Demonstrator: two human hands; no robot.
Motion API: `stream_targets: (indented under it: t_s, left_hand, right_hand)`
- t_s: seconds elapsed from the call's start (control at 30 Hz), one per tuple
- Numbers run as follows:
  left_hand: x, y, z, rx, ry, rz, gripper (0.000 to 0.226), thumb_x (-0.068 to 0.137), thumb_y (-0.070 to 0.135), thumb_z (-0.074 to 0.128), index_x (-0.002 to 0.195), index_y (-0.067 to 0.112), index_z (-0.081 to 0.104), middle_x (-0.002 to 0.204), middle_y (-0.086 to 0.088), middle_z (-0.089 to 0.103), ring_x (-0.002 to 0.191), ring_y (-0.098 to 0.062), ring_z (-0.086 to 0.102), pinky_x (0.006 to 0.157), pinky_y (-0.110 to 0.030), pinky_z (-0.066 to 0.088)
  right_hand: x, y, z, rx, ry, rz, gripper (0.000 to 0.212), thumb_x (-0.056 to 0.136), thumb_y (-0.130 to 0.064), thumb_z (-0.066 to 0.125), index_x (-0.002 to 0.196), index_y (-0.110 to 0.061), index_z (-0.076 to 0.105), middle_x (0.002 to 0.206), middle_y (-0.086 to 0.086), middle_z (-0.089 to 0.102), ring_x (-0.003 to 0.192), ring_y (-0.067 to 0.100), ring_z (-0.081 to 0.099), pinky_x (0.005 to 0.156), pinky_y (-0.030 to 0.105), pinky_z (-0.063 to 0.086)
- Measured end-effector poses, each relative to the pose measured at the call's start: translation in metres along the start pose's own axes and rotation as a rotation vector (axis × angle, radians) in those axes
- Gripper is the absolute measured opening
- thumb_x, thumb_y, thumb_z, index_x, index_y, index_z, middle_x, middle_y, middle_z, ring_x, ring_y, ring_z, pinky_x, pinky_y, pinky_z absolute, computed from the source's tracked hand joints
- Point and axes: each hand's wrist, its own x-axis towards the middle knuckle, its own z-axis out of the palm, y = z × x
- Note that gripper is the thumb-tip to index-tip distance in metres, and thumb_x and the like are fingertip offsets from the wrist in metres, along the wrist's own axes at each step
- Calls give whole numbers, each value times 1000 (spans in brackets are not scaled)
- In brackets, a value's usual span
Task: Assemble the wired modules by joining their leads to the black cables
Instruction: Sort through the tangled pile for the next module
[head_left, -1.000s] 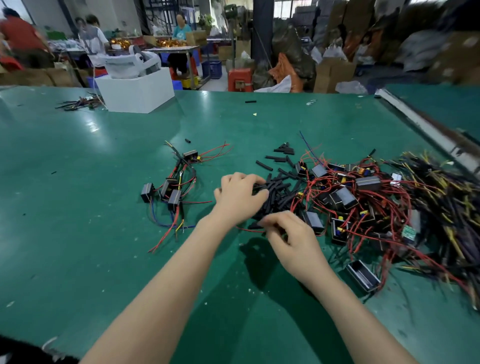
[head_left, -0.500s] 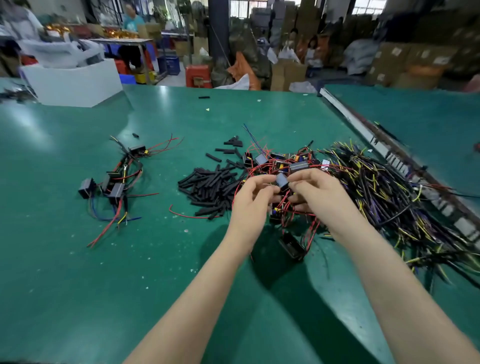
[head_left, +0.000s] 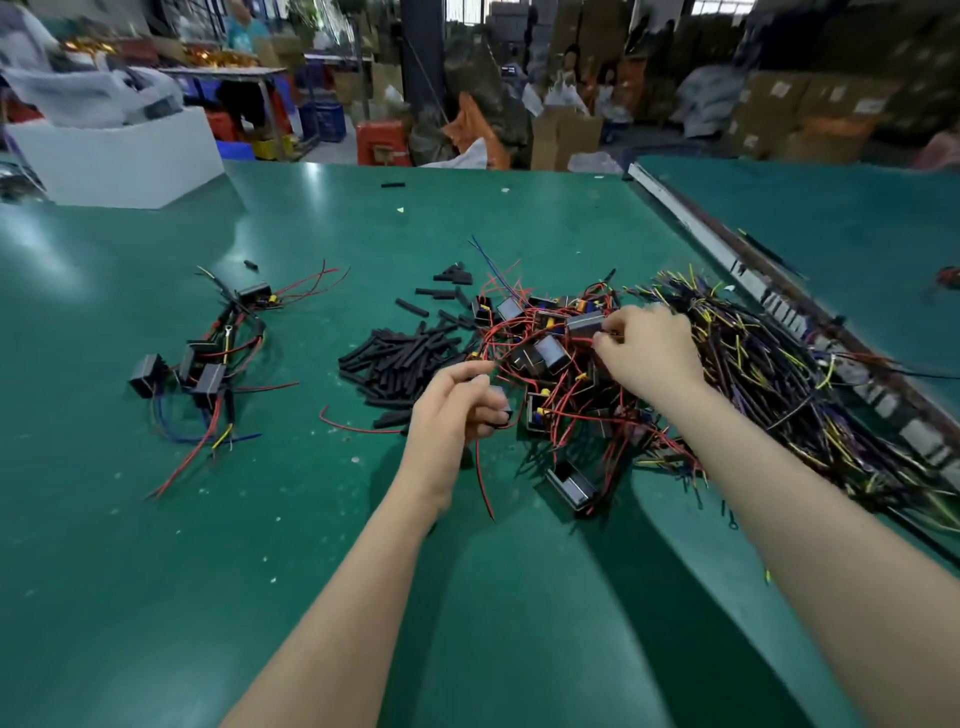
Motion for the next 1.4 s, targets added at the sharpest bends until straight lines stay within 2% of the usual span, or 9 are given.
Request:
stream_targets:
  t_s: [0.17, 0.43, 0.53, 0.77, 0.9, 1.0, 1.13, 1.27, 1.4]
  left_hand:
    - [4, 0, -5, -83, -25, -39, 20, 88, 25, 50, 100, 16, 63, 70, 2, 67, 63, -14, 63, 62, -24, 44]
    - [8, 4, -8, -365, -41, -150, 25, 85, 29, 50, 99, 13, 63, 70, 1, 65, 63, -13, 65, 55, -18, 48]
    - [8, 4, -9, -400, -71, -192, 40, 72, 37, 53, 103, 13, 61, 72, 0, 66, 65, -14, 65, 57, -19, 50]
    - [7, 3, -8, -416, -120, -236, 40, 72, 38, 54, 103, 14, 63, 76, -3, 65, 68, -16, 65, 59, -21, 52]
    - [6, 2, -9, -428, -121, -247, 39, 73, 38, 54, 103, 14, 63, 77, -3, 65, 69, -16, 64, 59, -22, 51]
    - [7, 2, -9, -425, -127, -259, 35, 80, 37, 51, 105, 13, 62, 78, -3, 65, 69, -16, 64, 60, -22, 52]
    - [7, 2, -9, -424, -134, -270, 41, 77, 39, 53, 107, 14, 62, 80, -4, 65, 71, -16, 65, 62, -23, 52]
    - [6, 2, -9, -438, -162, -287, 49, 73, 42, 54, 112, 13, 61, 87, -6, 68, 76, -18, 67, 64, -25, 53]
    - [5, 4, -9, -459, -202, -305, 53, 75, 44, 53, 116, 12, 60, 95, -9, 70, 83, -21, 68, 68, -27, 53]
  right_hand:
    - [17, -10, 2, -335, -105, 15, 38, 97, -41, 49, 120, -13, 62, 125, 17, 54, 122, 38, 43, 93, 44, 43]
    - [18, 5, -32, 606, 158, 133, 32, 99, -34, 43, 99, -6, 58, 88, 9, 60, 87, 24, 52, 78, 36, 40]
    - [16, 4, -44, 621, 180, -9, 26, 102, -33, 39, 95, -17, 57, 77, -4, 59, 72, 15, 52, 71, 31, 36]
    - [6, -2, -63, 466, 506, -215, 40, 104, -39, 36, 118, -14, 63, 111, 8, 61, 98, 20, 53, 80, 23, 36]
    - [3, 13, -46, -12, -32, 82, 36, 101, -28, 41, 133, -11, 50, 127, 22, 56, 107, 38, 57, 87, 42, 47]
    - [-5, 19, -43, 20, 69, 190, 54, 95, -28, 52, 142, -10, 33, 139, 25, 39, 124, 43, 43, 100, 48, 40]
    - [-11, 5, -45, 37, 276, -36, 52, 91, -25, 56, 139, -14, 40, 136, 21, 39, 125, 41, 37, 101, 49, 35]
    - [-1, -19, -32, -16, 148, -308, 32, 91, -20, 52, 123, -17, 59, 127, 13, 55, 119, 34, 45, 100, 43, 40]
    - [22, -28, -9, -138, -54, -324, 49, 92, -14, 47, 141, -18, 41, 145, 10, 44, 133, 30, 37, 105, 46, 35]
